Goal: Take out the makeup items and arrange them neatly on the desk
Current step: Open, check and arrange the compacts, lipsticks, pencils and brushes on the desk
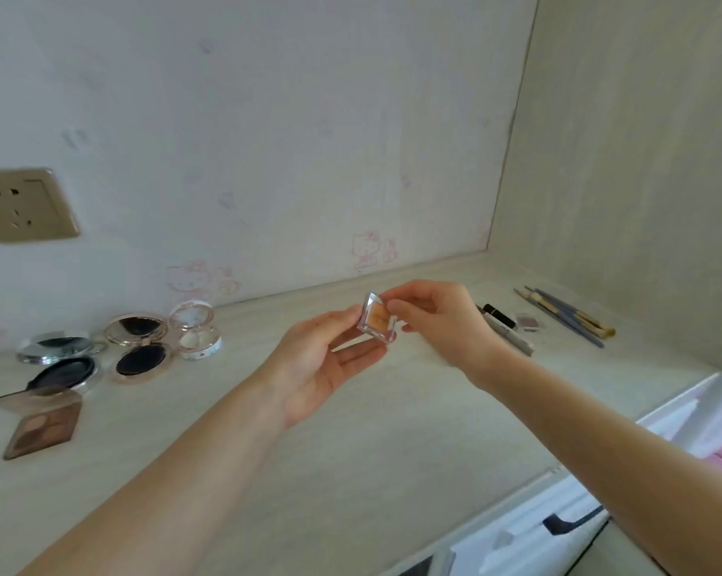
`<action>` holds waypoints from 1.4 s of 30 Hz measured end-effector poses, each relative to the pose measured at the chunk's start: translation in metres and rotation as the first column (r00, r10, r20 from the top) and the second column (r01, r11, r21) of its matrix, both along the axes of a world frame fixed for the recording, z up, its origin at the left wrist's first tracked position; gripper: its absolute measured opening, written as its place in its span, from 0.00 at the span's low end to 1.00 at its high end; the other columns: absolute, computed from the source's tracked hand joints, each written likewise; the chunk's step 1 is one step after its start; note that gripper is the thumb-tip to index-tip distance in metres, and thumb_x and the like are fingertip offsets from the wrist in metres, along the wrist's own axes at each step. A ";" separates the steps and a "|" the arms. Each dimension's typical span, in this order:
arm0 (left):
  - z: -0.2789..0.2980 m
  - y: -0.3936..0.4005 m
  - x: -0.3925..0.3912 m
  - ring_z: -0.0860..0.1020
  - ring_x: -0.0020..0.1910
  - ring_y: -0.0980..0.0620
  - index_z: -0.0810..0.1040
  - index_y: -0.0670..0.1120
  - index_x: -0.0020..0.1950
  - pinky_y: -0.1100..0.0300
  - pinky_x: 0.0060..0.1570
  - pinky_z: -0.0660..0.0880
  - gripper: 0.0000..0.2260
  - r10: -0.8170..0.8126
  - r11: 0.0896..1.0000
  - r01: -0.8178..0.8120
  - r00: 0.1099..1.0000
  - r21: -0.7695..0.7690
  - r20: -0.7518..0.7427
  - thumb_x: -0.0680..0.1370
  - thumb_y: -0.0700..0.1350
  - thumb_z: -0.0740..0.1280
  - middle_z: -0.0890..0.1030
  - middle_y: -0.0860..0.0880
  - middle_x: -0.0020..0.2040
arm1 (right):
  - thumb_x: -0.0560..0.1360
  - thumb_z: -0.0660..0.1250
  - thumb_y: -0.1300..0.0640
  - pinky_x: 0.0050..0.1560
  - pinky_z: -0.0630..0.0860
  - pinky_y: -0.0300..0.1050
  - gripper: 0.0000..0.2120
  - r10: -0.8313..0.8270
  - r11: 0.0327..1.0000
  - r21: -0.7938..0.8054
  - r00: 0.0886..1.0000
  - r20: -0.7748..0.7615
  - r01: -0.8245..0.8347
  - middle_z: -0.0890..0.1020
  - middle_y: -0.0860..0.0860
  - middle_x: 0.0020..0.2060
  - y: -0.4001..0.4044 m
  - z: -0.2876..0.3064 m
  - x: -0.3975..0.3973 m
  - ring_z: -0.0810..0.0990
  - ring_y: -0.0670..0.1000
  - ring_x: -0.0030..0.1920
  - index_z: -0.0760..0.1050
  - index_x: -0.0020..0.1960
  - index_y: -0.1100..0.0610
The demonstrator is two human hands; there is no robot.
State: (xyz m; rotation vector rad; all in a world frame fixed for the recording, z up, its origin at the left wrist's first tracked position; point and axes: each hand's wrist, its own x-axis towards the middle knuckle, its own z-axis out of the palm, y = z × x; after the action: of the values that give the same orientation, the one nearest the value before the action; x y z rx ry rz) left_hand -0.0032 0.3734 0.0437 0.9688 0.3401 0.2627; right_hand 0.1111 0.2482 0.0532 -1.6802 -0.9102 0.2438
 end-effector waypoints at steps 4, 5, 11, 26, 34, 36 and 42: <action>-0.004 0.006 -0.049 0.81 0.53 0.43 0.77 0.34 0.60 0.55 0.52 0.80 0.15 0.022 0.997 -0.022 1.000 -0.071 0.005 0.78 0.42 0.64 0.81 0.36 0.56 | 0.76 0.66 0.61 0.48 0.75 0.32 0.08 0.098 0.993 -0.070 0.990 0.097 -0.092 0.85 0.43 0.42 0.013 0.000 -0.039 0.81 0.39 0.45 0.83 0.48 0.51; -0.005 0.007 -0.058 0.81 0.53 0.44 0.77 0.34 0.60 0.55 0.52 0.80 0.16 0.022 0.997 -0.021 1.000 -0.078 0.009 0.77 0.42 0.64 0.80 0.36 0.56 | 0.76 0.67 0.60 0.48 0.75 0.31 0.08 0.104 0.990 -0.105 0.986 0.134 -0.090 0.85 0.42 0.42 0.016 -0.002 -0.046 0.81 0.37 0.46 0.83 0.48 0.50; -0.014 0.021 -0.115 0.81 0.52 0.44 0.82 0.36 0.53 0.55 0.50 0.80 0.13 0.081 0.993 -0.080 0.997 -0.089 0.010 0.74 0.42 0.68 0.81 0.37 0.55 | 0.76 0.67 0.55 0.50 0.75 0.35 0.09 0.174 0.975 -0.185 0.945 0.278 -0.125 0.81 0.41 0.46 0.037 -0.010 -0.095 0.79 0.38 0.48 0.81 0.53 0.46; -0.042 0.051 -0.188 0.81 0.55 0.42 0.80 0.38 0.58 0.53 0.54 0.79 0.12 0.292 0.956 -0.291 0.956 0.046 -0.026 0.75 0.36 0.67 0.82 0.40 0.55 | 0.69 0.73 0.42 0.45 0.77 0.33 0.19 0.264 0.919 -0.339 0.953 0.150 -0.202 0.81 0.41 0.49 0.085 -0.027 -0.169 0.80 0.38 0.45 0.78 0.56 0.48; -0.051 0.055 -0.196 0.82 0.53 0.44 0.80 0.38 0.58 0.56 0.51 0.80 0.16 0.329 0.929 -0.324 0.944 0.179 -0.001 0.70 0.39 0.69 0.84 0.40 0.52 | 0.67 0.76 0.46 0.46 0.78 0.34 0.18 0.305 0.896 -0.366 0.947 0.102 -0.249 0.82 0.40 0.46 0.092 -0.030 -0.172 0.81 0.38 0.44 0.79 0.56 0.49; -0.053 0.056 -0.198 0.82 0.53 0.44 0.79 0.39 0.59 0.57 0.50 0.80 0.17 0.331 0.918 -0.322 0.943 0.232 -0.001 0.70 0.39 0.69 0.84 0.41 0.52 | 0.67 0.75 0.46 0.48 0.80 0.38 0.18 0.331 0.888 -0.371 0.938 0.101 -0.273 0.83 0.40 0.46 0.092 -0.030 -0.172 0.81 0.39 0.44 0.80 0.55 0.49; -0.055 0.059 -0.199 0.82 0.53 0.45 0.81 0.40 0.56 0.54 0.54 0.79 0.14 0.367 0.895 -0.354 0.930 0.271 0.003 0.72 0.35 0.70 0.84 0.42 0.52 | 0.68 0.76 0.51 0.49 0.81 0.42 0.18 0.358 0.893 -0.316 0.931 0.071 -0.320 0.82 0.41 0.49 0.093 -0.031 -0.171 0.81 0.40 0.47 0.78 0.57 0.49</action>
State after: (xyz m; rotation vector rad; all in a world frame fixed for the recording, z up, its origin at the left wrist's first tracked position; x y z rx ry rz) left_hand -0.2020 0.4320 -0.0114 1.1768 0.5408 0.6394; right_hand -0.0598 0.3409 0.0218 -1.8201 -1.3194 0.5398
